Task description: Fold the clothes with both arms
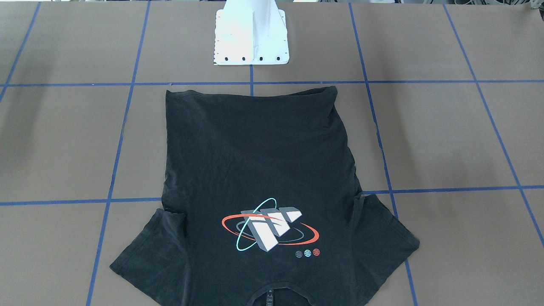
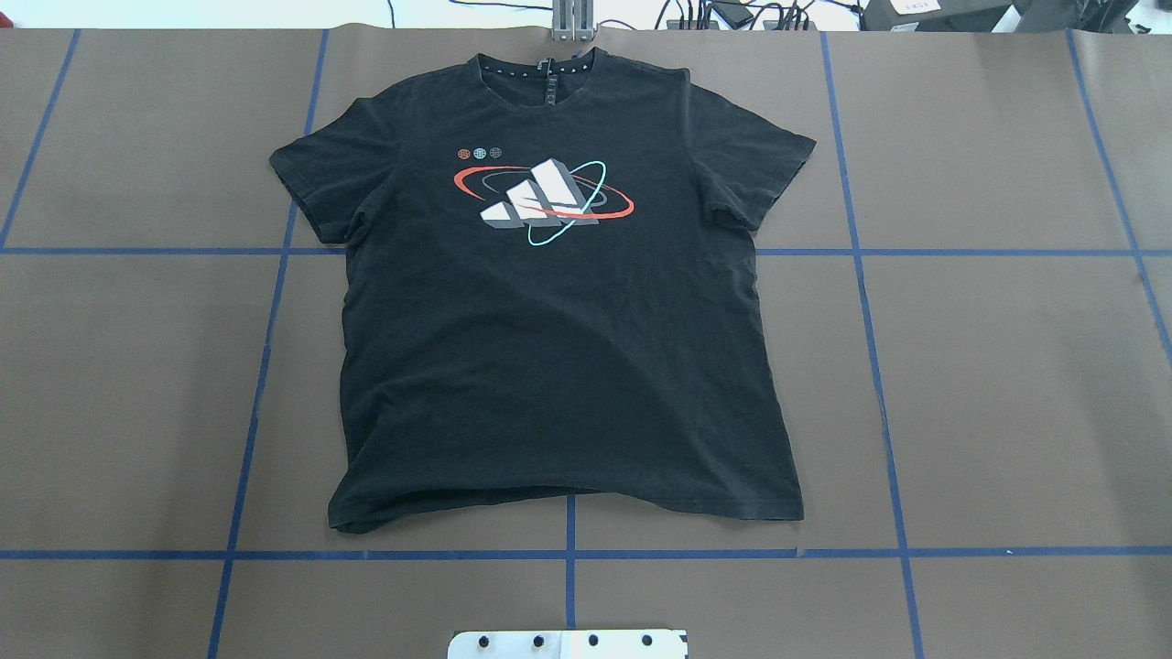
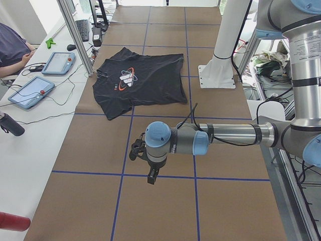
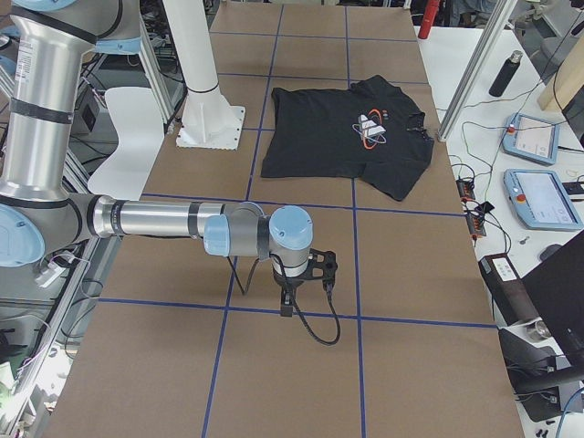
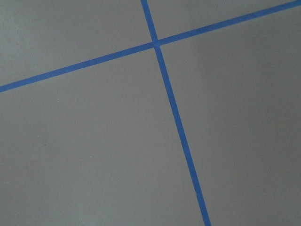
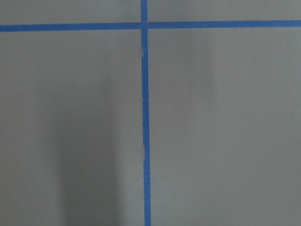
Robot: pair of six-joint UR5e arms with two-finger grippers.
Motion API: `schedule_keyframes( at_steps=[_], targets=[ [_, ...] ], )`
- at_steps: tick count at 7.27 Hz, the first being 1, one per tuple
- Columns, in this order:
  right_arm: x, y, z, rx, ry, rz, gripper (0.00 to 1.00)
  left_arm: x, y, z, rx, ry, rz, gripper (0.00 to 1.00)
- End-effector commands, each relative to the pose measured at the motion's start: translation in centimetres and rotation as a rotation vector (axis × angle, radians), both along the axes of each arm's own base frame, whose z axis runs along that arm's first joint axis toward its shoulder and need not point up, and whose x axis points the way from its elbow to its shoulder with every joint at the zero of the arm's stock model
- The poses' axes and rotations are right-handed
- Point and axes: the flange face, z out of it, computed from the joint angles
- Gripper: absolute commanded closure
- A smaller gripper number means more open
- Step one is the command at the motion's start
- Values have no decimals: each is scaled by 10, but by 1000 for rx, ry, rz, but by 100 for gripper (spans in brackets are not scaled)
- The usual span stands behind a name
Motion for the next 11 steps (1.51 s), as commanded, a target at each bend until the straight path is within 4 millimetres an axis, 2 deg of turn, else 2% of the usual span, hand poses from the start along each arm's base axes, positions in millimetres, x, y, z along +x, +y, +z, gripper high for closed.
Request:
schedule_keyframes(
  at_steps=[1,4,6,8,9,11],
  targets=[
    [-1,0,0,0,0,-2,0,-1,-2,-7,18,-11,1,0],
    [-2,-5,-9,18,-5,0,0,0,-3,-17,38,-3,2,0],
    [-3,-22,-25,64,-11,-2,0,-1,-9,-39,82,-11,-2,0],
    [-3,-32,-43,251,-17,5,0,-1,-33,-72,198,-10,-6,0],
    [-2,-35,-48,303,-11,8,0,-2,-51,-94,285,-12,-7,0],
    [-4,-84,-66,358,-10,9,0,-1,-78,-131,437,-13,-2,0]
  ],
)
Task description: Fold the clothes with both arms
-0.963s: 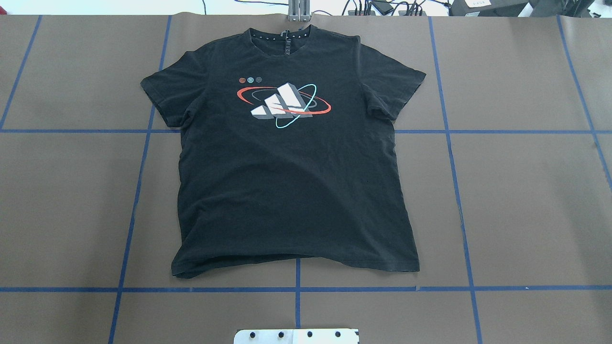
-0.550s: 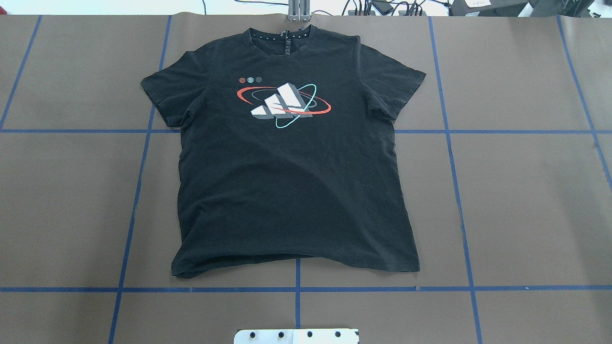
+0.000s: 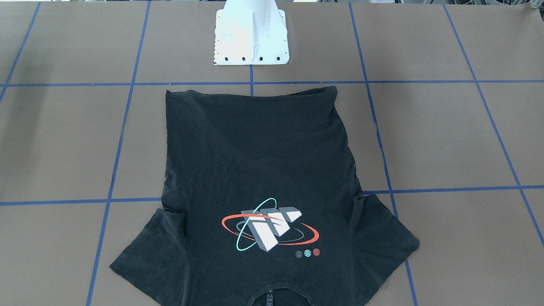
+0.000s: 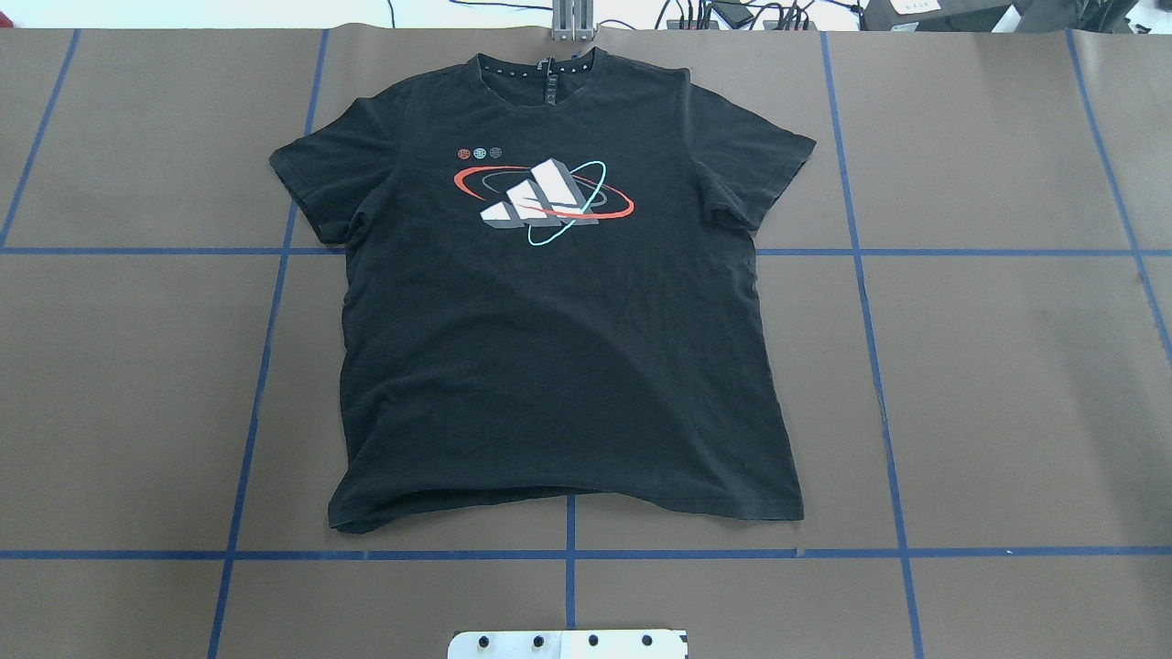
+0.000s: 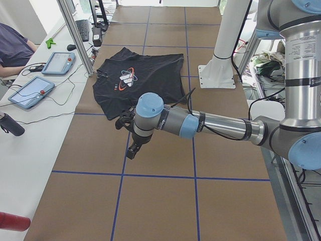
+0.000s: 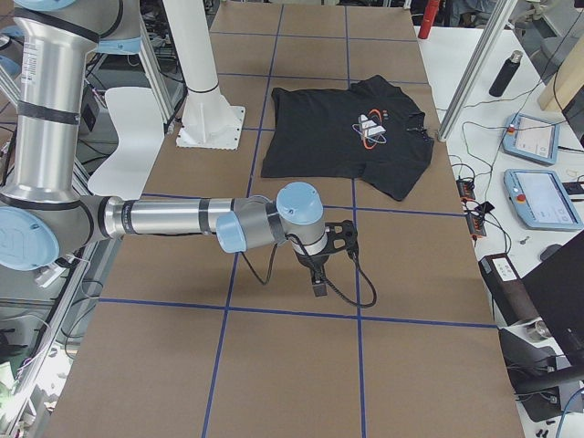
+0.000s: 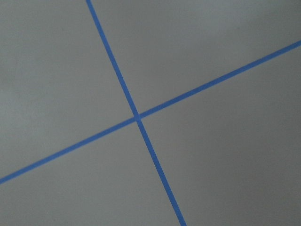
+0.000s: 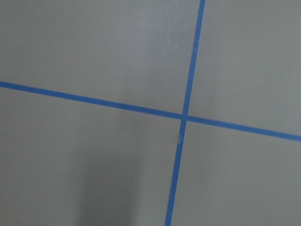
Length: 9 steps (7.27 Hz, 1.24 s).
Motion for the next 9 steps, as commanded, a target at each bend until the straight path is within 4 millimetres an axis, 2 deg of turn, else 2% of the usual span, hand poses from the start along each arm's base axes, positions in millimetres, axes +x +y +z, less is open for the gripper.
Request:
schedule_keyframes(
  at_steps=[1,2,3,4,5,6,7,8,9],
  targets=[
    [-2,-53,-5,32,0,-1,0,1,-28,-52,259,-7,3,0],
    [-3,-76,-6,34,-2,-2,0,2,-50,-73,342,-5,2,0],
    [-4,-89,-11,43,-4,-1,0,6,-89,-86,342,15,-5,0],
    [-9,-111,-26,60,-15,-8,0,6,-119,-99,249,84,-104,0],
    [-38,-129,-45,93,-19,-55,0,33,-130,-114,218,139,-127,0],
    [-77,-148,-67,96,-30,-86,0,77,-135,-130,227,188,-103,0],
    [-114,-164,-94,97,-49,-99,0,101,-135,-129,231,216,-83,0],
    [-136,-182,-115,111,-40,-103,1,135,-142,-127,226,235,-42,0],
    [-161,-201,-137,60,-70,-62,1,142,-157,-122,205,238,-79,0]
  ],
)
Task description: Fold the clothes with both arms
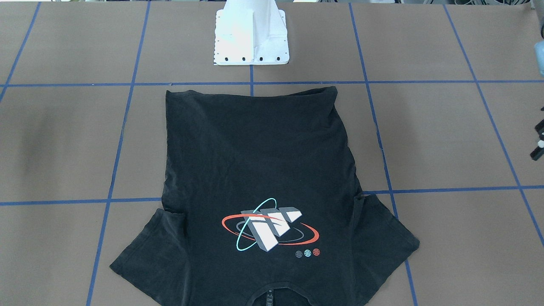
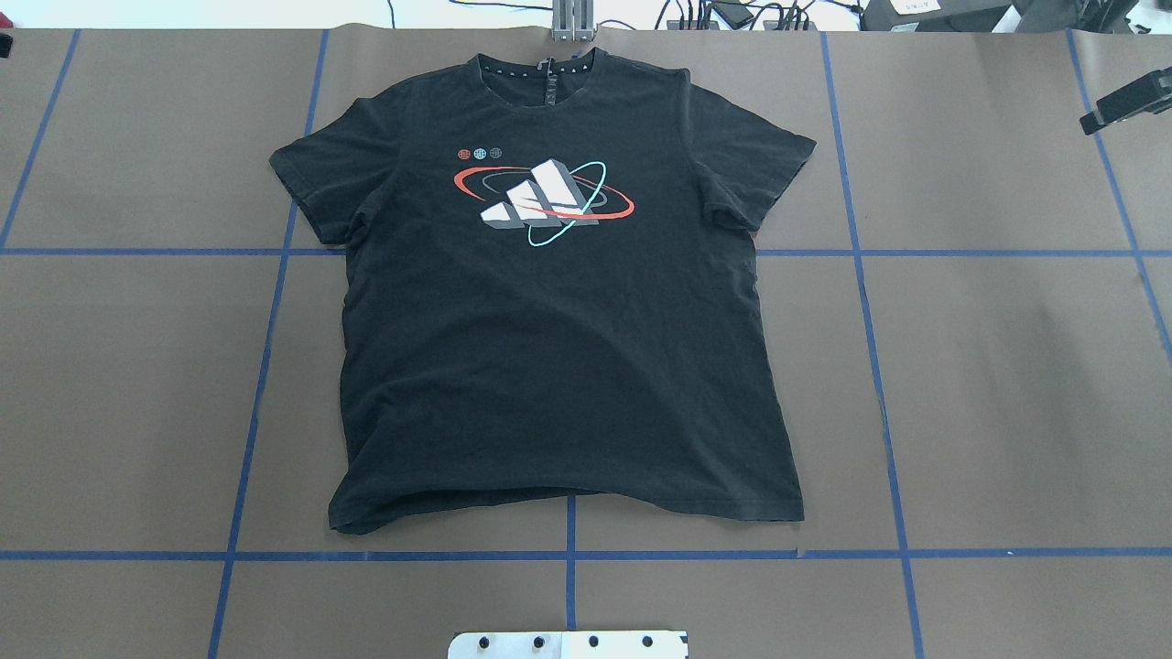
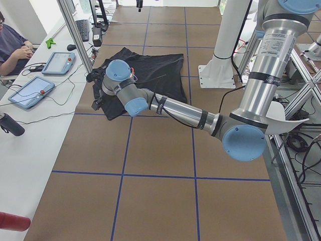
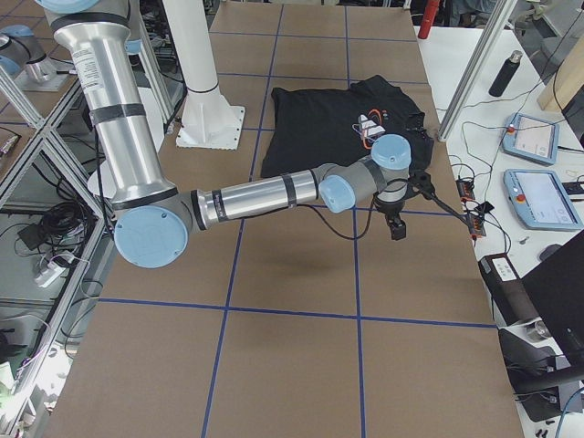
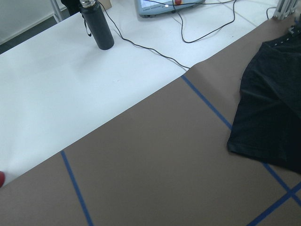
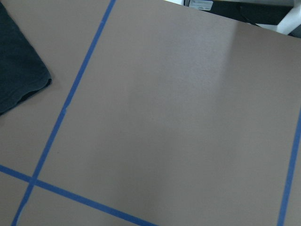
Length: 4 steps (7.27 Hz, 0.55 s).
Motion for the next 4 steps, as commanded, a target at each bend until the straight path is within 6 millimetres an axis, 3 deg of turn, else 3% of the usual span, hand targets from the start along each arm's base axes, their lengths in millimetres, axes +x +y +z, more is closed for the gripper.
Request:
schedule_keyframes(
  at_steps=[1,2,3,4],
  targets=[
    [-63,-37,-57,-98,-55,78,0,42,-23,4,-24,45,-54,0],
    [-93,-45,-79,-118,-56,134,0,63,-34,7,-45,76,-89,0],
    [-130,-55,-87,-122,-85,201,1,81,-32,8,-39,94,-86,0],
    [-177,-67,-76,-113,-130,243,1,82,-32,8,-38,95,-85,0]
  ],
)
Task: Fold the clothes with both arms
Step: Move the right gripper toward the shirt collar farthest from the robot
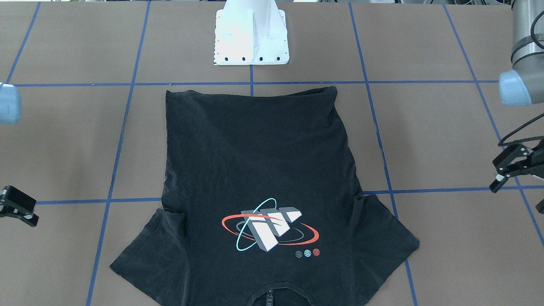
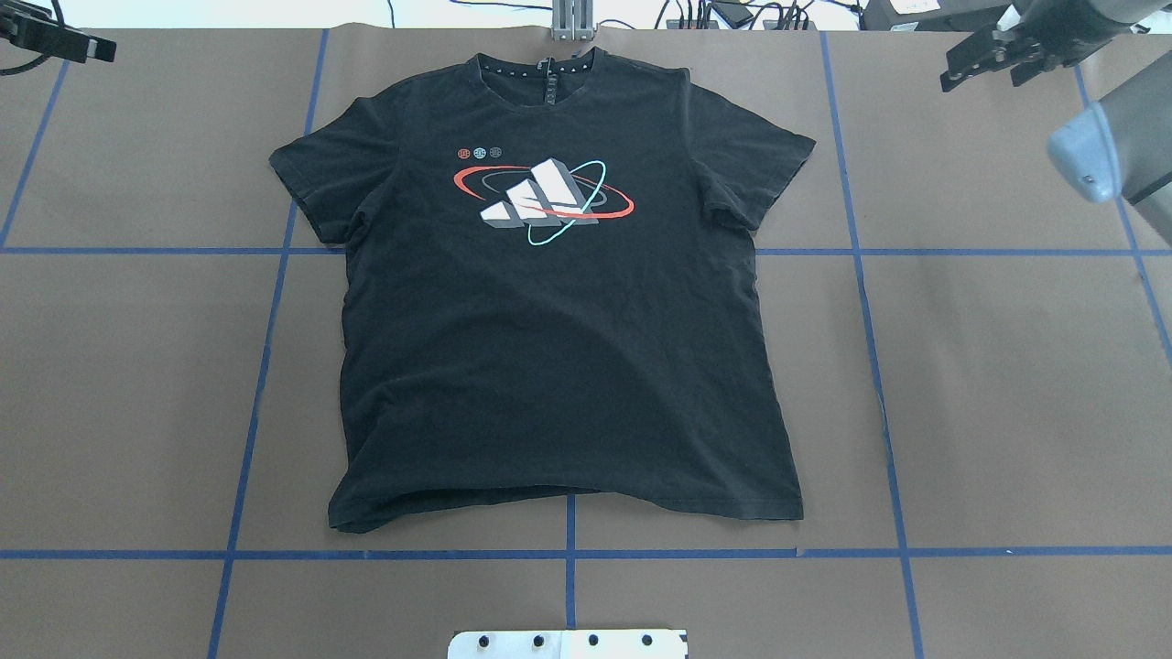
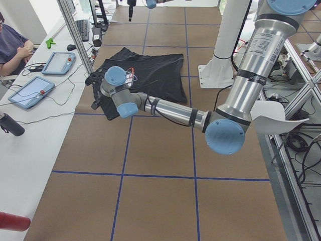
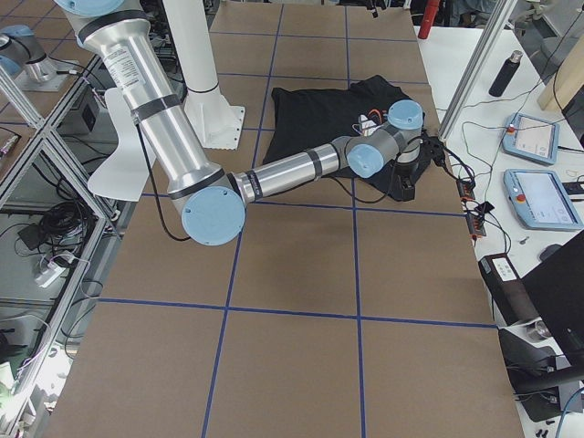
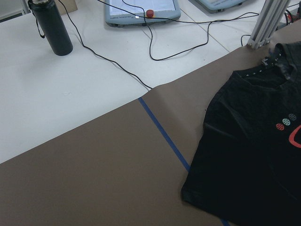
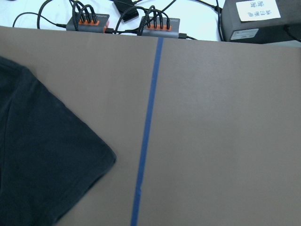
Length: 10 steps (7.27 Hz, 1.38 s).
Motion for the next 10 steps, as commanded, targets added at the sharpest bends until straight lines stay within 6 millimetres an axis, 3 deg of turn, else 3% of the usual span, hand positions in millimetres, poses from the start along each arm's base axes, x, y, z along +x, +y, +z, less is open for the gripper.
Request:
schedule_keyframes(
  at_steps=[1,2,4,6,8,10],
  targets=[
    [-97,-28,9,5,-69,112,1,11,0,1,0,14,-2,0],
    [-132,-33,19,6,-60,147,1,11,0,1,0,14,-2,0],
    [-158,-25,38,0,-27,164,5,12,1,3,-2,13,0,0],
    [-178,-18,50,-3,-4,174,12,12,1,3,-2,13,0,0],
    [-189,-14,55,9,14,180,30,12,2,3,-2,13,0,0],
    [-199,-19,65,22,12,182,38,11,2,4,-2,13,-2,0]
  ],
)
